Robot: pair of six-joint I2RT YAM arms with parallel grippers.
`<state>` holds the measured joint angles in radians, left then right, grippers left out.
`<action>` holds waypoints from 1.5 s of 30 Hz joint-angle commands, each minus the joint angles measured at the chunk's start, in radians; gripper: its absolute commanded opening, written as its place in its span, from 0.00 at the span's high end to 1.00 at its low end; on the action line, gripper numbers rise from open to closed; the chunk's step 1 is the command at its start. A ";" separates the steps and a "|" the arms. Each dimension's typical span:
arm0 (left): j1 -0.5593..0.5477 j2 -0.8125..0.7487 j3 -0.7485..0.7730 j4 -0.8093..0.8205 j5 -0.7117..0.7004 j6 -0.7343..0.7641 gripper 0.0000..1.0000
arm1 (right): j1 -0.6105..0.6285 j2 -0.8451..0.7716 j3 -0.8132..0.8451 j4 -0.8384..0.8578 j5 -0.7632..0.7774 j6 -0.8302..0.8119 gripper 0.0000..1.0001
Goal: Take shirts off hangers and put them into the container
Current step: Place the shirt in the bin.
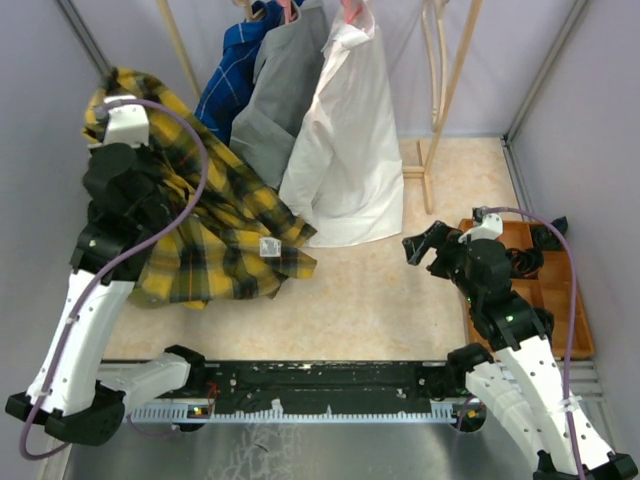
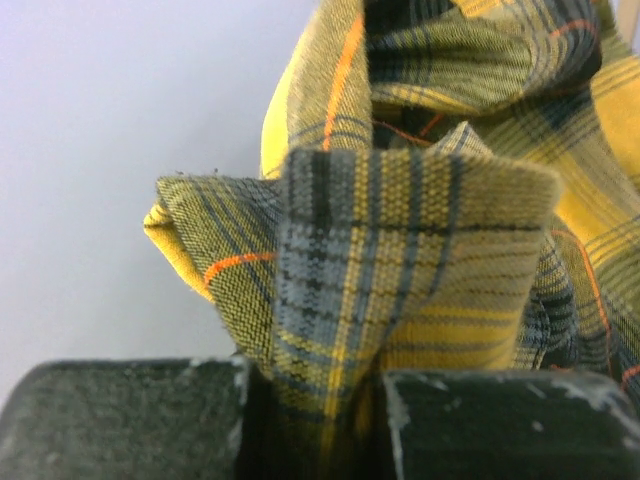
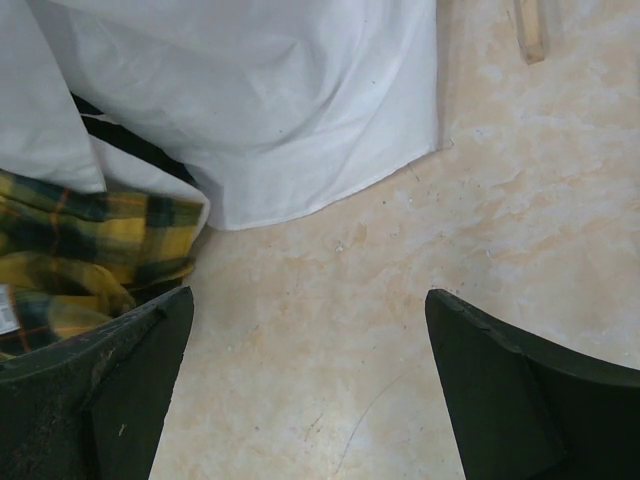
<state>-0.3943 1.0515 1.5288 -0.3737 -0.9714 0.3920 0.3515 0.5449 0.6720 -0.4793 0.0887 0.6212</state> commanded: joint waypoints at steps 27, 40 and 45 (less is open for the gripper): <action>0.525 0.309 -0.566 -0.183 0.785 -0.648 0.87 | 0.003 -0.013 -0.005 0.012 0.015 -0.063 0.01; 0.538 0.218 -0.412 -0.255 0.764 -0.635 0.09 | 0.003 0.001 0.003 0.025 0.006 -0.063 0.01; 0.538 0.108 -0.261 -0.287 0.786 -0.600 0.01 | 0.004 -0.001 0.005 0.015 0.014 -0.065 0.01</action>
<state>0.1375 1.2724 1.1446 -0.6369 -0.2184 -0.2310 0.3515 0.5461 0.6525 -0.4950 0.0887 0.5724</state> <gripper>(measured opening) 0.963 0.990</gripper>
